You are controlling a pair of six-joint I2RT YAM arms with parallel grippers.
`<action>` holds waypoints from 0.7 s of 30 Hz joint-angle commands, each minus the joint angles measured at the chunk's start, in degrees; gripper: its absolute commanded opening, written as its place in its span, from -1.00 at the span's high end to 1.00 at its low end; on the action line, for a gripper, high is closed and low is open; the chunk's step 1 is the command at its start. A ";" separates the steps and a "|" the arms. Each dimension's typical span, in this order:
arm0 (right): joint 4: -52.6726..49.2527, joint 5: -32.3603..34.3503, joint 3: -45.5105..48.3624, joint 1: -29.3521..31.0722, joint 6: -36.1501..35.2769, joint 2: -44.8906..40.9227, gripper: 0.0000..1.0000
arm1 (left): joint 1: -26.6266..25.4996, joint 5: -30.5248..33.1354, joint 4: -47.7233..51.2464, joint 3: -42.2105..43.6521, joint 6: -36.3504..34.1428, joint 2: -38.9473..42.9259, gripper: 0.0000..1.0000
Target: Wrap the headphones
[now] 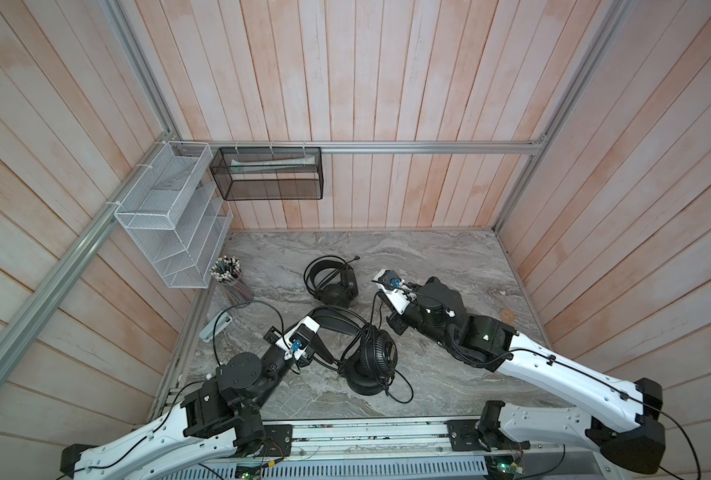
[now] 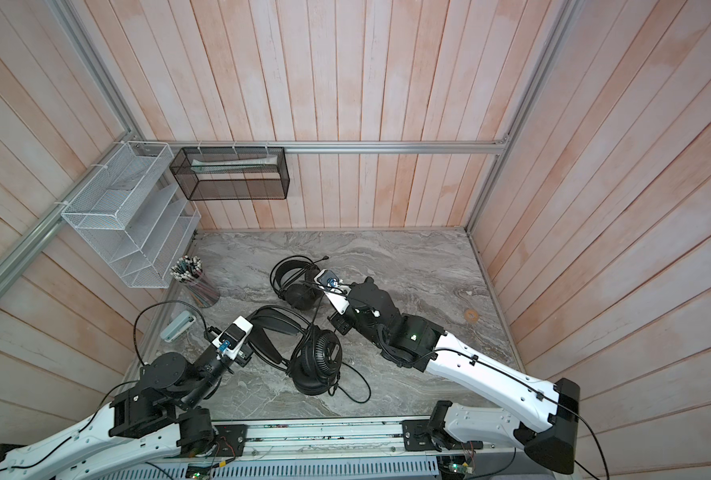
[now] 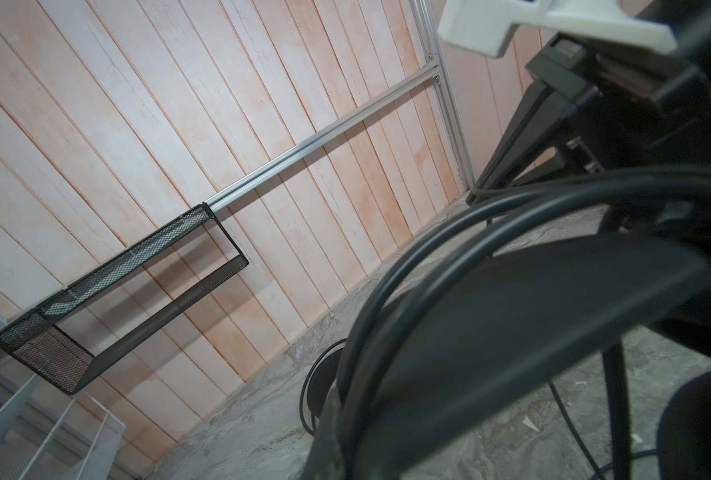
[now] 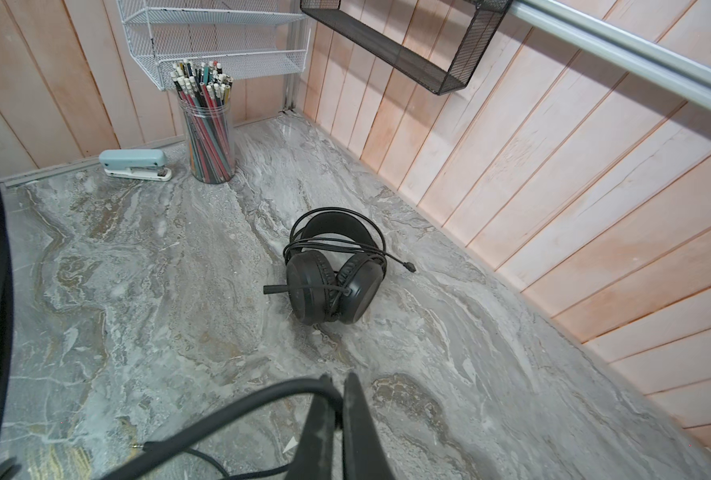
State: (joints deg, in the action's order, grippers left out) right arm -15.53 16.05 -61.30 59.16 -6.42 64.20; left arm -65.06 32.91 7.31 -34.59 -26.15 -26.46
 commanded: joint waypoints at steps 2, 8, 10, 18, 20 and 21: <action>2.41 0.56 2.15 -1.15 2.72 0.39 1.00 | -0.51 -4.52 -8.51 -5.41 8.81 -0.67 1.00; 4.09 0.32 5.16 -1.41 4.41 -0.73 1.00 | -0.51 -5.21 -10.81 -8.12 14.12 -1.51 1.00; 5.24 0.74 6.30 -1.62 4.81 -1.51 1.00 | -0.51 -5.22 -11.22 -8.64 15.29 -1.67 1.00; 6.66 -1.72 8.46 -2.59 6.94 -1.06 1.00 | -0.48 -4.87 -15.24 -8.48 20.55 -1.86 1.00; 6.98 -1.88 8.94 -2.55 7.19 -1.43 1.00 | -0.51 -4.74 -15.81 -8.48 22.11 -2.24 1.00; 7.30 -1.97 9.17 -2.55 7.28 -1.77 1.00 | -0.51 -4.80 -15.90 -8.54 22.73 -2.54 1.00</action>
State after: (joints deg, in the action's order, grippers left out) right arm -6.87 13.34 -54.13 57.19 -0.93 61.43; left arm -64.93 33.10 8.62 -38.59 -13.85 -30.15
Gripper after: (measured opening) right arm 0.073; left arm 0.074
